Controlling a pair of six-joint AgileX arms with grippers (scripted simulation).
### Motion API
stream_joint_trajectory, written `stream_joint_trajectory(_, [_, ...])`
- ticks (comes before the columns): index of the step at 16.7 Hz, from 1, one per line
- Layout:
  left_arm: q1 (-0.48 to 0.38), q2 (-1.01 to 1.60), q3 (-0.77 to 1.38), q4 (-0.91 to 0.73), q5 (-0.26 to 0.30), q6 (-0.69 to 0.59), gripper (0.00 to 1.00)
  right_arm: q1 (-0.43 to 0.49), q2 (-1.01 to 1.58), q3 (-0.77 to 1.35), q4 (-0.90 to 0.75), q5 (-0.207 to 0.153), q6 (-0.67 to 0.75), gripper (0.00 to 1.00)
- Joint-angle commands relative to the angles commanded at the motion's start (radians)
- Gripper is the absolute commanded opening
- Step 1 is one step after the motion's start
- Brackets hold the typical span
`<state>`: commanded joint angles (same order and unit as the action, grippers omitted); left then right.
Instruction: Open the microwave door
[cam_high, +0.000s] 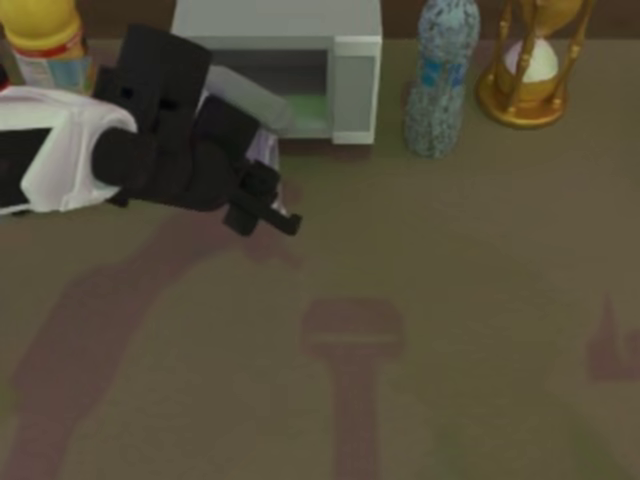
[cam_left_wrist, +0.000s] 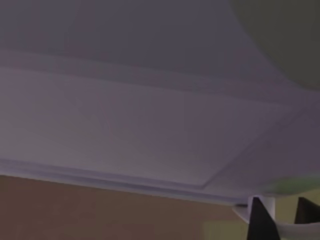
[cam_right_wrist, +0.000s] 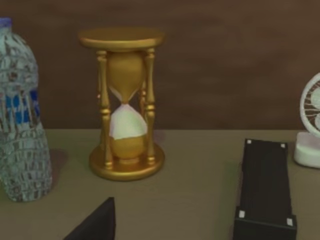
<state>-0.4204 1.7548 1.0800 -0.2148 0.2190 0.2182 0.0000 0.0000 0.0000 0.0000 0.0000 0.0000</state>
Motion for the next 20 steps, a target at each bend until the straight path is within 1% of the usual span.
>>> stream_joint_trajectory(3, [0.012, -0.007, -0.006, -0.004, 0.019, 0.027, 0.0, 0.0, 0.0, 0.0, 0.0, 0.0, 0.0, 1.0])
stream_joint_trajectory(20, [0.012, -0.007, -0.006, -0.004, 0.019, 0.027, 0.0, 0.0, 0.0, 0.0, 0.0, 0.0, 0.0, 1.0])
